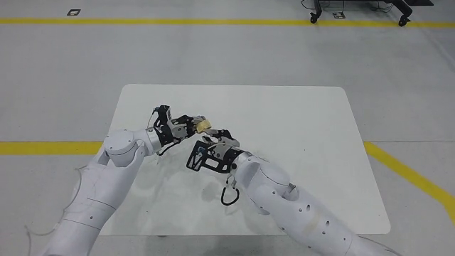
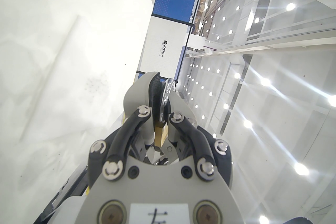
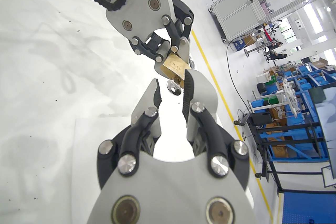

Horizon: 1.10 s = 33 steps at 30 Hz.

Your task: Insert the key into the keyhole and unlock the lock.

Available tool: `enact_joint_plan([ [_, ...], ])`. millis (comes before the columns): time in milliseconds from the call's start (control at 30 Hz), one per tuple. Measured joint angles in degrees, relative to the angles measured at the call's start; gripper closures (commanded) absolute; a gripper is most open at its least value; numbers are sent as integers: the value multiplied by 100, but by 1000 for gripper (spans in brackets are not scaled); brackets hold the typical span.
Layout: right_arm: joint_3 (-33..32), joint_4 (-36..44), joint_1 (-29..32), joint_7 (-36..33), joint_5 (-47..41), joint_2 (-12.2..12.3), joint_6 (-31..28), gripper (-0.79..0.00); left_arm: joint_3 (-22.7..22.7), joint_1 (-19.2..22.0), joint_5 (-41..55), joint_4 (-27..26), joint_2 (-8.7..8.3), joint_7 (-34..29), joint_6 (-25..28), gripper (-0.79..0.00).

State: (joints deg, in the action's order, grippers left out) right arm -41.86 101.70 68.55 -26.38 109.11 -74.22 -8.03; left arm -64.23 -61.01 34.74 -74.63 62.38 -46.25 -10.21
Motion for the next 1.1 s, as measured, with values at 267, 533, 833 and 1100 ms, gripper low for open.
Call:
enact_joint_plan([
  [267, -43, -36, 26, 7, 42, -61, 29, 0, -21, -8, -21, 1, 11, -24, -6, 0],
  [533, -385, 13, 191, 183, -1195, -146, 152, 0, -54, -36, -57, -24, 19, -42, 62, 0],
  [833, -1050, 32, 402, 241, -3739, -228, 206, 0, -167, -105, -68, -69, 13, -41, 203, 0],
  [1100, -1580, -80, 452, -11, -5550, -216, -212, 0, -225, -161, -111, -120, 14, -29, 285, 0],
])
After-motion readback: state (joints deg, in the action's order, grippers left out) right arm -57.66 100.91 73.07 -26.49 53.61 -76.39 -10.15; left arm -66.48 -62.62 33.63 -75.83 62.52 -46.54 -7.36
